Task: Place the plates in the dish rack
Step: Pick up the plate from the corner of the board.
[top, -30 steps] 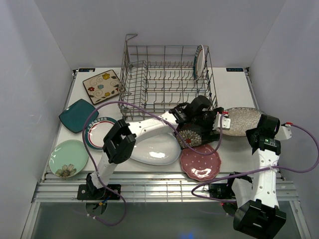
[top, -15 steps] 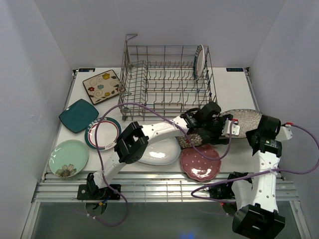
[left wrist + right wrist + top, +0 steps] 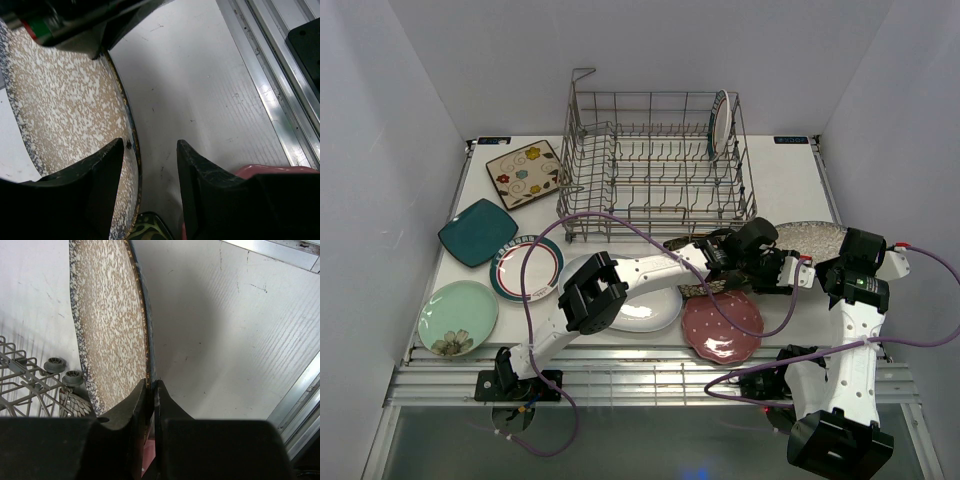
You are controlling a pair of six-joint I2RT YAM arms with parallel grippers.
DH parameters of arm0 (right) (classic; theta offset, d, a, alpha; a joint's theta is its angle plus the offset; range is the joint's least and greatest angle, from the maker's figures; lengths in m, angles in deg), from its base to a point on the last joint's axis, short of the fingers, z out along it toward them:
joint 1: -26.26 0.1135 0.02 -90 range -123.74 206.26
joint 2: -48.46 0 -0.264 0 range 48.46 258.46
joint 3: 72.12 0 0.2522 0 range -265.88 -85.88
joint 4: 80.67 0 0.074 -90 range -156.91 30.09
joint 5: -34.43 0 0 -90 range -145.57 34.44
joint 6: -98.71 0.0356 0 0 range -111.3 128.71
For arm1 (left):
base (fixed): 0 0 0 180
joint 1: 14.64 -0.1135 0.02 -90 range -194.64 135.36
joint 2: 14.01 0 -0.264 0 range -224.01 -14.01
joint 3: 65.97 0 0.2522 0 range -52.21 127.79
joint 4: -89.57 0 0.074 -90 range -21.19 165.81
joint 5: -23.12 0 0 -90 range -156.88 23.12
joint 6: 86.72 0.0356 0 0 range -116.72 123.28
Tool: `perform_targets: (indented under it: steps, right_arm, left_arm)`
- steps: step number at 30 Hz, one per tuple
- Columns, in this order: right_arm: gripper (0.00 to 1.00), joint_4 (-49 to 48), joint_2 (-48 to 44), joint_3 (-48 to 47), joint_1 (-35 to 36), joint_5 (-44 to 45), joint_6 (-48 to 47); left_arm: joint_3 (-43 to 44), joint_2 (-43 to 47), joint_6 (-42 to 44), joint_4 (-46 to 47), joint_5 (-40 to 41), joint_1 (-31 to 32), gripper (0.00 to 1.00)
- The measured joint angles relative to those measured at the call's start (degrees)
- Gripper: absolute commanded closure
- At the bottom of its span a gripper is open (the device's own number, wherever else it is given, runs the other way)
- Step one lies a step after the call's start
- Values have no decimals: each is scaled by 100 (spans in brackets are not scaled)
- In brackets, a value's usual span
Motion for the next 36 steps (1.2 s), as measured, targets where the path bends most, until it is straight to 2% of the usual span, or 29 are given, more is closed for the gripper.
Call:
perform_targets:
  steps: [7,8,11,17,19,21,22,36]
  right_arm:
    - [92,-7,15,0,0,7,-24]
    - [92,-7,15,-2,0,7,-28]
    - [92,-17,15,0,0,7,-42]
    - [92,-31,11,-2,0,79,-98]
    - [92,-7,11,-46,0,160,-103]
    - [92,20,11,-140,-2,260,-122]
    - [92,42,11,-192,-2,291,-155]
    - [92,321,101,-629,-2,693,-546]
  left_arm:
    - [66,-2,0,35,74,24,56]
    - [66,-2,0,37,92,24,61]
    - [94,-11,9,39,184,20,63]
    - [188,-101,11,101,286,63,78]
    - [199,-103,28,142,343,92,88]
    - [249,-103,39,188,411,114,93]
    - [282,-111,37,203,424,129,100]
    - [400,-195,-68,566,717,264,100]
